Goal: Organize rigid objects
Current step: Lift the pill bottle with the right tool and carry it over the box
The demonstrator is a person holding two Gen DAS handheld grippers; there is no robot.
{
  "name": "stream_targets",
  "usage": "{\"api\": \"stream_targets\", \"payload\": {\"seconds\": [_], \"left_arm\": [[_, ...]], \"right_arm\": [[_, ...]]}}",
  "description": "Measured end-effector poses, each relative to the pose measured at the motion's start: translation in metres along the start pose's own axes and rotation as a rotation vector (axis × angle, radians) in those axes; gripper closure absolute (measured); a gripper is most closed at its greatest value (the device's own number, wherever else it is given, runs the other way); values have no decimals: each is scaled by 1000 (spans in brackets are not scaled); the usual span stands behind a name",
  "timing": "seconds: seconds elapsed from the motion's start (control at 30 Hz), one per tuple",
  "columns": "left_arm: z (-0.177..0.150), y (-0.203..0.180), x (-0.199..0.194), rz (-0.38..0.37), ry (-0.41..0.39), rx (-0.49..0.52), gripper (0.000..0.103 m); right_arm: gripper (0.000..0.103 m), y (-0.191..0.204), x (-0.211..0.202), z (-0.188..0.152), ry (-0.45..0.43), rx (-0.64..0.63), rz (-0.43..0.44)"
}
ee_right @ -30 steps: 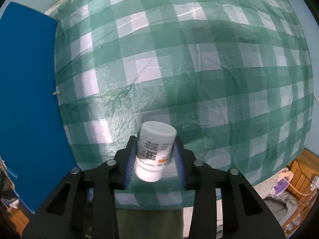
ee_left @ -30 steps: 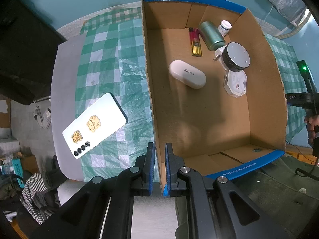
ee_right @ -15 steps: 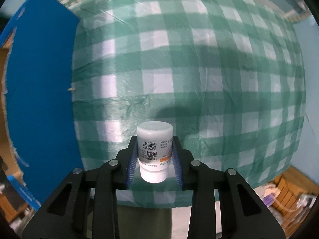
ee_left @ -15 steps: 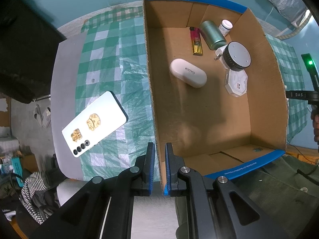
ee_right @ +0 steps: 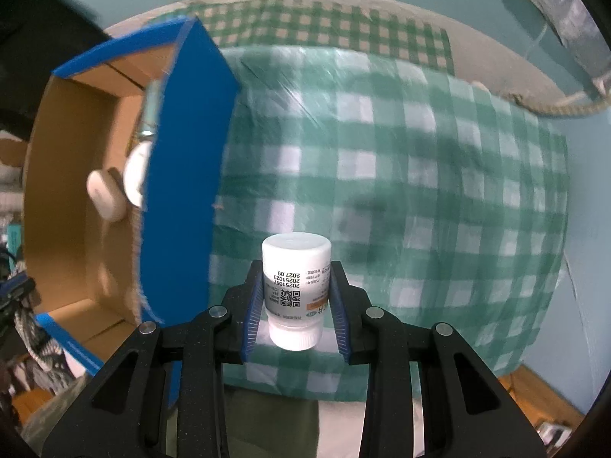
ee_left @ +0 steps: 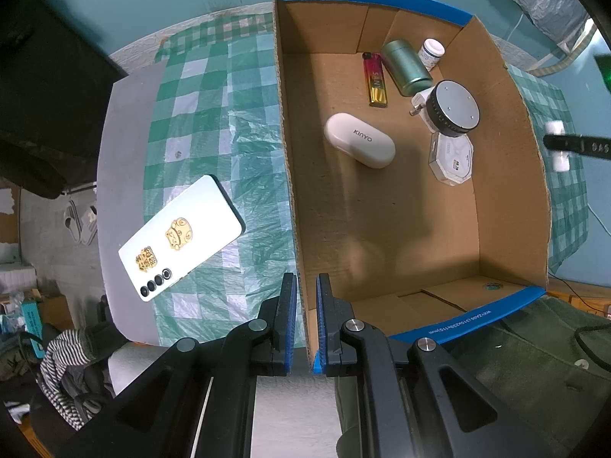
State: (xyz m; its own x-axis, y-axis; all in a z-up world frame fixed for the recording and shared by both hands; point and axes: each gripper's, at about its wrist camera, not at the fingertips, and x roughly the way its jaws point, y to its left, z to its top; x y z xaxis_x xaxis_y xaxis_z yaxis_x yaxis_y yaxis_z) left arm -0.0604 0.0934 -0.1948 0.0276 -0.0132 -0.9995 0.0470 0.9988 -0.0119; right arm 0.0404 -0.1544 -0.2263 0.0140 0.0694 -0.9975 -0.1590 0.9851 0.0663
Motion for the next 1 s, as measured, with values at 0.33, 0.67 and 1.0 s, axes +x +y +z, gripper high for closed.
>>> {"api": "stream_targets", "payload": {"seconds": [0.33, 0.67, 1.0], "left_arm": [[0, 0, 0, 0, 0, -1, 94], [0, -1, -2, 2, -2, -6, 94], [0, 0, -3, 0, -6, -16, 94]], "right_arm": [[71, 11, -29, 35, -53, -115, 12], [71, 50, -44, 58, -86, -266, -9], [71, 89, -37, 75, -85, -394, -13]]}}
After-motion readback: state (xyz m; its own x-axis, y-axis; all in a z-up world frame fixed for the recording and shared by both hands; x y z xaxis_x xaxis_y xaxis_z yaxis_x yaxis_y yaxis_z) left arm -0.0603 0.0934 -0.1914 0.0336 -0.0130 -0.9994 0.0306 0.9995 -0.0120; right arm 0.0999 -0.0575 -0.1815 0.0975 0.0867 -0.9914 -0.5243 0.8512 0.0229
